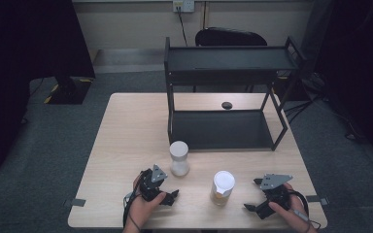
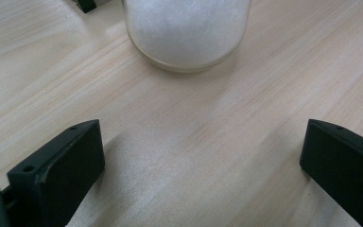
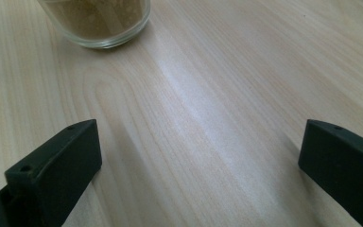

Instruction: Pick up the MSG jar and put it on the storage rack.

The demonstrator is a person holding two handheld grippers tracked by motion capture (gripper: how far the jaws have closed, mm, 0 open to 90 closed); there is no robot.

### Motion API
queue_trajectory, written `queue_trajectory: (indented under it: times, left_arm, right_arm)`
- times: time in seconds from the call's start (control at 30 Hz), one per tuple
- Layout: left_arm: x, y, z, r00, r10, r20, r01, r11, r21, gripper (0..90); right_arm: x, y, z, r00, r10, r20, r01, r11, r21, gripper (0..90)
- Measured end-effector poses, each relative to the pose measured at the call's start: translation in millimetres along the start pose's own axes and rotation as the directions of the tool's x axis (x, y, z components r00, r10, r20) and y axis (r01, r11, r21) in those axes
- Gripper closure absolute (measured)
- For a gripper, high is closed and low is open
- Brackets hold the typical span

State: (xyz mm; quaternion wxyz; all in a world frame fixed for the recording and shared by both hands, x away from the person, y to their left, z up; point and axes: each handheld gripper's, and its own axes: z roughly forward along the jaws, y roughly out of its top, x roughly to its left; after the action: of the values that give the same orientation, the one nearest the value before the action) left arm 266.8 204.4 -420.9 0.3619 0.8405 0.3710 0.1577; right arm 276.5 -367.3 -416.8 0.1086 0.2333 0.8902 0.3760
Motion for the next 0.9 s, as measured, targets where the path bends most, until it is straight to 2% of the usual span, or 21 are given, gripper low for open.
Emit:
queue_trajectory:
  times: [0.13, 0.2, 0.27, 0.33, 0.47, 0.63, 0.9]
  left_arm:
    - [5.2, 1.0, -1.4, 0.9995, -0.023, 0.020, 0.023, 0.9997, 0.000, 0.0]
    - [8.4, 1.3, -2.1, 0.9971, -0.068, 0.035, 0.068, 0.9977, -0.006, 0.9]
    - [11.4, 0.5, -3.4, 0.9948, -0.086, 0.054, 0.088, 0.9958, -0.026, 2.0]
    - [11.4, 2.1, -5.8, 0.9956, -0.075, 0.056, 0.078, 0.9961, -0.043, 2.0]
    - [14.5, 7.4, -9.1, 0.9925, -0.089, 0.084, 0.096, 0.9920, -0.082, 1.9]
    - [16.3, 18.9, -10.6, 0.9911, -0.085, 0.102, 0.096, 0.9900, -0.104, 1.9]
    - [16.6, 37.3, -8.5, 0.9921, -0.082, 0.096, 0.094, 0.9873, -0.128, 1.9]
  right_arm:
    - [0.0, 0.0, 0.0, 1.0000, 0.000, 0.000, 0.000, 1.000, 0.000, 0.0]
    - [-0.1, 0.0, 0.0, 1.0000, -0.001, 0.000, 0.001, 1.000, 0.000, 0.0]
    - [0.0, 0.0, 0.0, 1.0000, 0.001, 0.000, -0.001, 1.000, 0.000, 0.0]
    - [0.0, 0.0, 0.0, 1.0000, 0.000, 0.000, 0.000, 1.000, 0.000, 0.0]
    - [0.0, 0.0, 0.0, 1.0000, 0.000, 0.000, 0.000, 1.000, 0.000, 0.0]
    - [0.1, 0.0, 0.0, 1.0000, 0.000, 0.000, 0.000, 1.000, 0.000, 0.0]
    - [0.0, 0.0, 0.0, 1.0000, 0.000, 0.000, 0.000, 1.000, 0.000, 0.0]
